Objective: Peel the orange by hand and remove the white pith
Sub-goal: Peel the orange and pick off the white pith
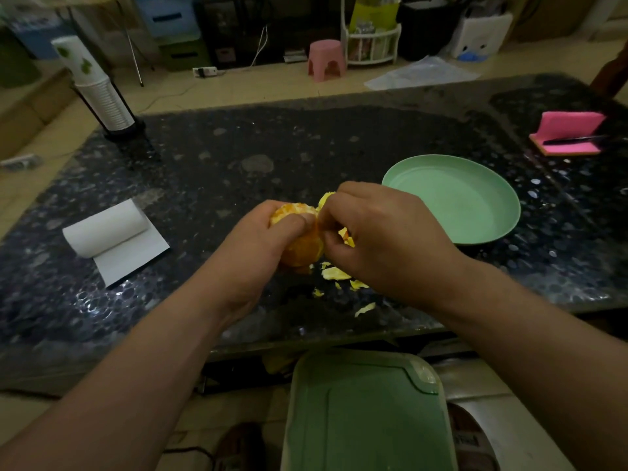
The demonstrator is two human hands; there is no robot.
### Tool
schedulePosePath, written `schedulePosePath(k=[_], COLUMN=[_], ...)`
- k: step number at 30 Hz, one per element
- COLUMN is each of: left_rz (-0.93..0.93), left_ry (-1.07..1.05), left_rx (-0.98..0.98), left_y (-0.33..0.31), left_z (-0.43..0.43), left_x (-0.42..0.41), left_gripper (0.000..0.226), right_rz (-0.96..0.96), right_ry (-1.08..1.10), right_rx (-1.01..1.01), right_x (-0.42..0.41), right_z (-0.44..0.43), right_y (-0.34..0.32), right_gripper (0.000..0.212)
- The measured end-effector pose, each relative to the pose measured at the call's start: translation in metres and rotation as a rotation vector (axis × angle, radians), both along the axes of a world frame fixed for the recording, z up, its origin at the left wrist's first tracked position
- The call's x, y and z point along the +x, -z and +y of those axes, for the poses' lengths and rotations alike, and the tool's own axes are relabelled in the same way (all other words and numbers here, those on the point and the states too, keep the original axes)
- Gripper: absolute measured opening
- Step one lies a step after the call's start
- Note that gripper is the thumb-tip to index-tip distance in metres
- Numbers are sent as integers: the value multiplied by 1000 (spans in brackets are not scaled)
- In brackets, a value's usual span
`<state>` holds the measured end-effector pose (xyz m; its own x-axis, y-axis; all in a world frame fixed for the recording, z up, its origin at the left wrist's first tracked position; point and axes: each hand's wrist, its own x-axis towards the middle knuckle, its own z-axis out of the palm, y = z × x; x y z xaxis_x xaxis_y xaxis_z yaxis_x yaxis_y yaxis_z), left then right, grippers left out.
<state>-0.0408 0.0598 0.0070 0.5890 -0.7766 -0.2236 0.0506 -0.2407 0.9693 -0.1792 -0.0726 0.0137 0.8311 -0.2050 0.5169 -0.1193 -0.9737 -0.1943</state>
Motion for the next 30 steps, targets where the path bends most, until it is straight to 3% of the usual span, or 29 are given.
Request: schedulePosePath(k=[6, 19, 25, 30], left_rz=[70, 379, 330, 231], left_ry=[20, -23, -41, -30], left_rx=[-9, -158, -189, -167], left_y=[1, 0, 0, 4], left_z=[0, 2, 2, 0], left_x=[1, 6, 7, 9], left_gripper=[51, 49, 38, 33], right_rz=[-30, -61, -96, -57], right_ry=[2, -84, -6, 10], right_rx=[50, 231, 400, 403], right_x=[-1, -8, -9, -9], right_z=[0, -5, -8, -4], right_y=[2, 3, 2, 2], right_gripper=[8, 9, 4, 13])
